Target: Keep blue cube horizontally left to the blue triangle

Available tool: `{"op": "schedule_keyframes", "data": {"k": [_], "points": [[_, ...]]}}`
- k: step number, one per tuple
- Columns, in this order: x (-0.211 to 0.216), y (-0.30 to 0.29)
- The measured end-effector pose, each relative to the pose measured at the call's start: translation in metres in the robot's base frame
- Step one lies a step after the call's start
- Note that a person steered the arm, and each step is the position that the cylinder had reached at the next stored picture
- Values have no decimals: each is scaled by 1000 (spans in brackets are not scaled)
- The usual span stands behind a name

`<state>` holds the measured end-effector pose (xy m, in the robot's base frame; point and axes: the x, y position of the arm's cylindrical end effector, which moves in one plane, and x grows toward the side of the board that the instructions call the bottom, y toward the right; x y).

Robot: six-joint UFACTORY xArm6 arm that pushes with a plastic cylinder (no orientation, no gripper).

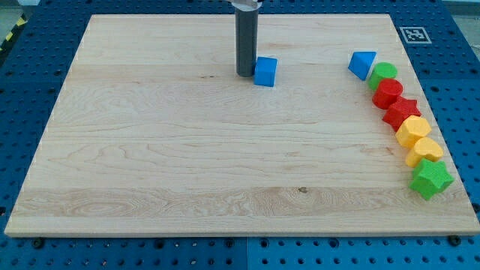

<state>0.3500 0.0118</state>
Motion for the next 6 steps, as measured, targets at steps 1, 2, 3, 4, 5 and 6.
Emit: {"op": "schedule_keyframes", "data": {"k": [1,2,3,4,5,6], "points": [[15,3],[21,16],[10,47],[22,51],[26,60],[26,61]]}}
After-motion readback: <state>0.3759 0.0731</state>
